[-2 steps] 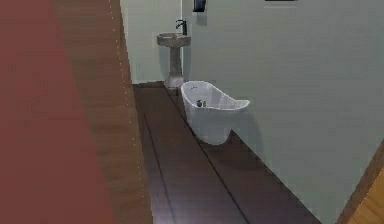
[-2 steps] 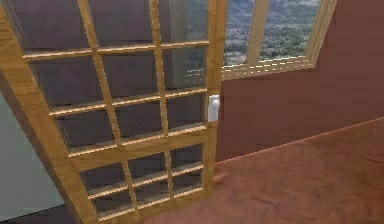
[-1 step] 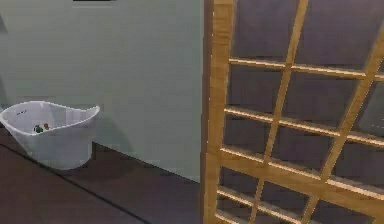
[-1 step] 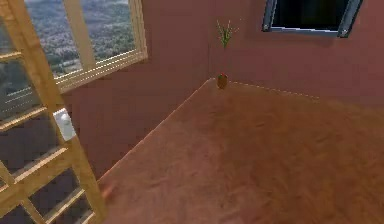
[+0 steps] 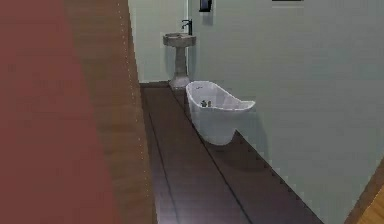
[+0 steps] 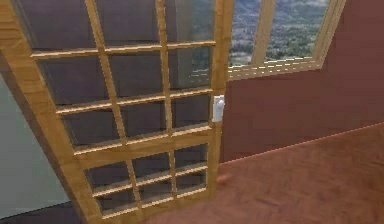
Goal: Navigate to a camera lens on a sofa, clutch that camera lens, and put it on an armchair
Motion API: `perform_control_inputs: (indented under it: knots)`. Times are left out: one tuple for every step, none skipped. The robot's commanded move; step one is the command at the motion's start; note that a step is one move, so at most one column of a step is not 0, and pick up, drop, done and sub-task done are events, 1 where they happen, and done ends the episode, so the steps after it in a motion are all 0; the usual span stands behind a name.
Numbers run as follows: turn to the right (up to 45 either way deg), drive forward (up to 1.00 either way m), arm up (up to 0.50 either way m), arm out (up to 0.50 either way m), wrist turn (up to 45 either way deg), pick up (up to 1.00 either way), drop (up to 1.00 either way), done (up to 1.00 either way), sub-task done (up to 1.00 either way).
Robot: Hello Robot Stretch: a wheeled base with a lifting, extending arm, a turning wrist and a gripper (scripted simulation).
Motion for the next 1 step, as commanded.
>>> perform_control_inputs:
  knots:
    - [42.0,0.00,0.00,0.00,0.0,0.00,0.00,0.00,0.00]
